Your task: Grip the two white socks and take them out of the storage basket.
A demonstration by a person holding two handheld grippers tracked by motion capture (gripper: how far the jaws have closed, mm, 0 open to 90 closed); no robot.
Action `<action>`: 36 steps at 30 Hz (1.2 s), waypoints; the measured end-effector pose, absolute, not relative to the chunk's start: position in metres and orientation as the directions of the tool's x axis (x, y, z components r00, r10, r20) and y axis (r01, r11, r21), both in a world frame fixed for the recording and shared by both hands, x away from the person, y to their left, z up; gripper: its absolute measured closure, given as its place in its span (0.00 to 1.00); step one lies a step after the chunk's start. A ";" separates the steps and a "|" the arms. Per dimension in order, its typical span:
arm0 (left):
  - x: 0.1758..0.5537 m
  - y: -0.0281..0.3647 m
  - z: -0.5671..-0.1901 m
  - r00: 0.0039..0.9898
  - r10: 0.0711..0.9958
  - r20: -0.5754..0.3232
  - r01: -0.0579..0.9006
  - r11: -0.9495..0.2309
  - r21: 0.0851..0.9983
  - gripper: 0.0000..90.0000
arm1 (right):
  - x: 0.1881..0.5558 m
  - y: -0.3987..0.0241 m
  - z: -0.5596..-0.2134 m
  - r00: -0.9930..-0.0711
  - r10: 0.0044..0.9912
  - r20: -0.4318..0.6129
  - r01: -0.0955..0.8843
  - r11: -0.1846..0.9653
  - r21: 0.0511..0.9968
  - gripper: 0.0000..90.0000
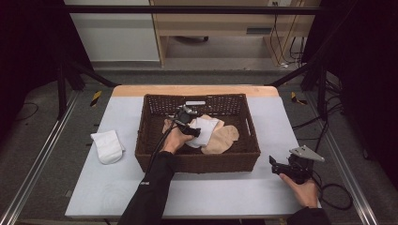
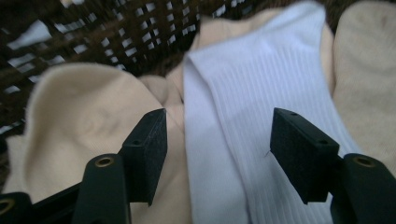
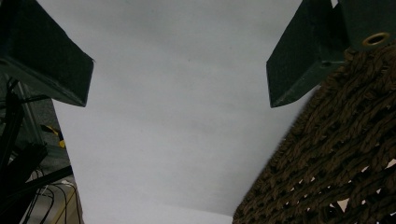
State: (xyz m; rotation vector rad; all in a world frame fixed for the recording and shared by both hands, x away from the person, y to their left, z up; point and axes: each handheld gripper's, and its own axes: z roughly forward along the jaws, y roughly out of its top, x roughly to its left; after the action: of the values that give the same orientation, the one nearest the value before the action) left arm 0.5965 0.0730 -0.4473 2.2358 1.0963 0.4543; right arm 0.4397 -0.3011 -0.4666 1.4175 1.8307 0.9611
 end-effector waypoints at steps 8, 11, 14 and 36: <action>0.594 0.069 -0.448 0.627 0.779 0.014 0.629 -0.517 0.580 0.82 | 0.440 -0.301 -0.466 -0.228 0.973 -0.042 0.516 0.157 0.842 0.08; 0.594 0.071 -0.443 0.606 0.795 0.002 0.647 -0.495 0.580 0.97 | 0.440 -0.301 -0.467 -0.228 0.973 -0.042 0.517 0.157 0.842 0.08; 0.591 0.073 -0.437 0.603 0.798 -0.001 0.635 -0.480 0.605 0.98 | 0.439 -0.301 -0.466 -0.228 0.973 -0.042 0.516 0.157 0.842 0.08; 0.559 0.085 -0.376 0.674 0.738 0.017 0.339 -0.329 0.881 0.99 | 0.439 -0.302 -0.466 -0.224 0.974 -0.045 0.515 0.157 0.843 0.09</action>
State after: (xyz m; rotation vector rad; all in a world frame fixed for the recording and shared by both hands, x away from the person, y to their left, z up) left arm 0.5585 0.0847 -0.3756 1.9302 0.8400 0.5247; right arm 0.4395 -0.3015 -0.4662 1.4161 1.8248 0.9592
